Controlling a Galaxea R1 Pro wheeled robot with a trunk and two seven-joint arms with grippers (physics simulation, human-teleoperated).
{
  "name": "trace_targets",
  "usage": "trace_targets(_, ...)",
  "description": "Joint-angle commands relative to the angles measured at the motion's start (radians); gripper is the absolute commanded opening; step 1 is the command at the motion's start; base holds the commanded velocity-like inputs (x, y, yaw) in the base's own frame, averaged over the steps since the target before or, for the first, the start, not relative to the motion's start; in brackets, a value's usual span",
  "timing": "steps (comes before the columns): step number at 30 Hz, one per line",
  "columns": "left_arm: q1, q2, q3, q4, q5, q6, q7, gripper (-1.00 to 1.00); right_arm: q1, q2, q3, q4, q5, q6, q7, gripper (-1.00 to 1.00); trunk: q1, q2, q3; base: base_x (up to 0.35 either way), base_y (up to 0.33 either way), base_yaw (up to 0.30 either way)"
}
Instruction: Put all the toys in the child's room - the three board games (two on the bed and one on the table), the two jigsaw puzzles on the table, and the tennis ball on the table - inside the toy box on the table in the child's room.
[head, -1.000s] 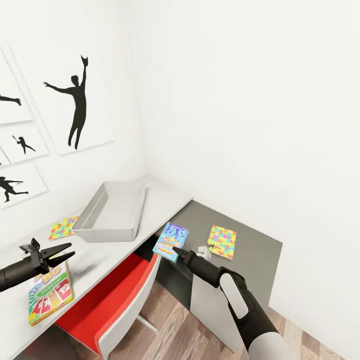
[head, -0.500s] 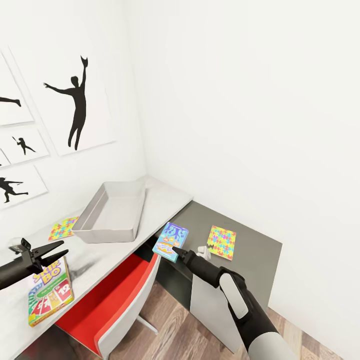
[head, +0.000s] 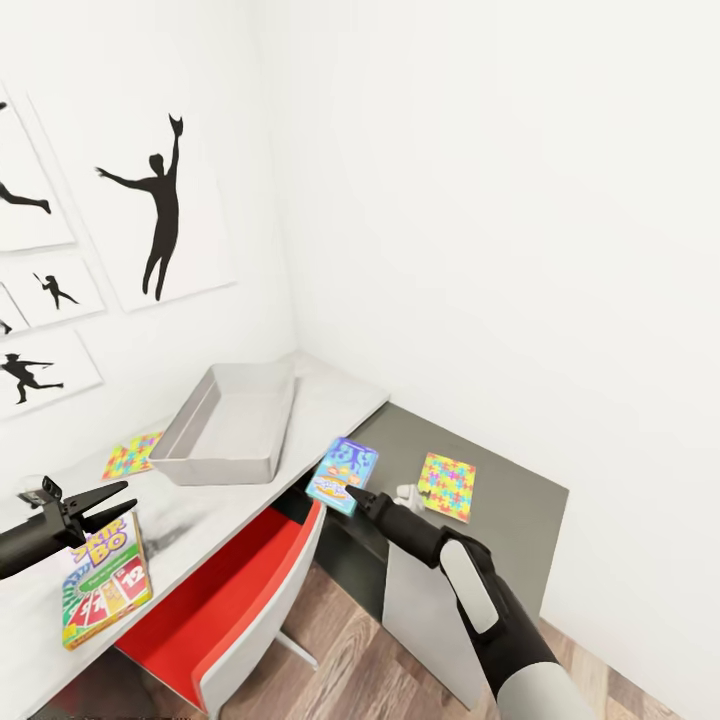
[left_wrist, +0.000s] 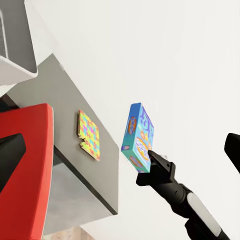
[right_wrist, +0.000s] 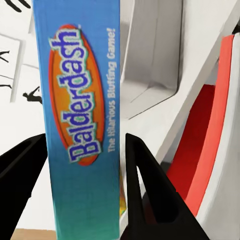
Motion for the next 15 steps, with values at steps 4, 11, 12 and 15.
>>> trace_targets(4,-0.001,0.000,0.000,0.000,-0.002,0.010,-0.005,1.00,-0.001,0.000,0.000,-0.003,-0.007,0.007,-0.021,-1.00,0.001,-0.002,0.002,0.000,0.000,0.188)
trace_targets(11,-0.001,0.000,0.000,0.000,-0.002,0.010,-0.005,1.00,-0.001,0.000,0.001,-0.003,-0.007,0.007,-0.026,-1.00,0.001,-0.002,0.011,0.009,-0.011,0.206)
trace_targets(12,-0.001,0.000,0.000,0.000,-0.002,0.010,-0.005,1.00,-0.001,0.000,0.001,-0.003,-0.007,0.007,-0.027,-1.00,0.001,-0.002,0.012,0.061,-0.074,0.210)
trace_targets(15,-0.001,0.000,0.000,0.000,-0.002,0.010,-0.005,1.00,-0.001,0.000,0.001,-0.004,-0.007,0.006,-0.026,-1.00,0.001,-0.002,0.014,0.099,-0.115,0.127)
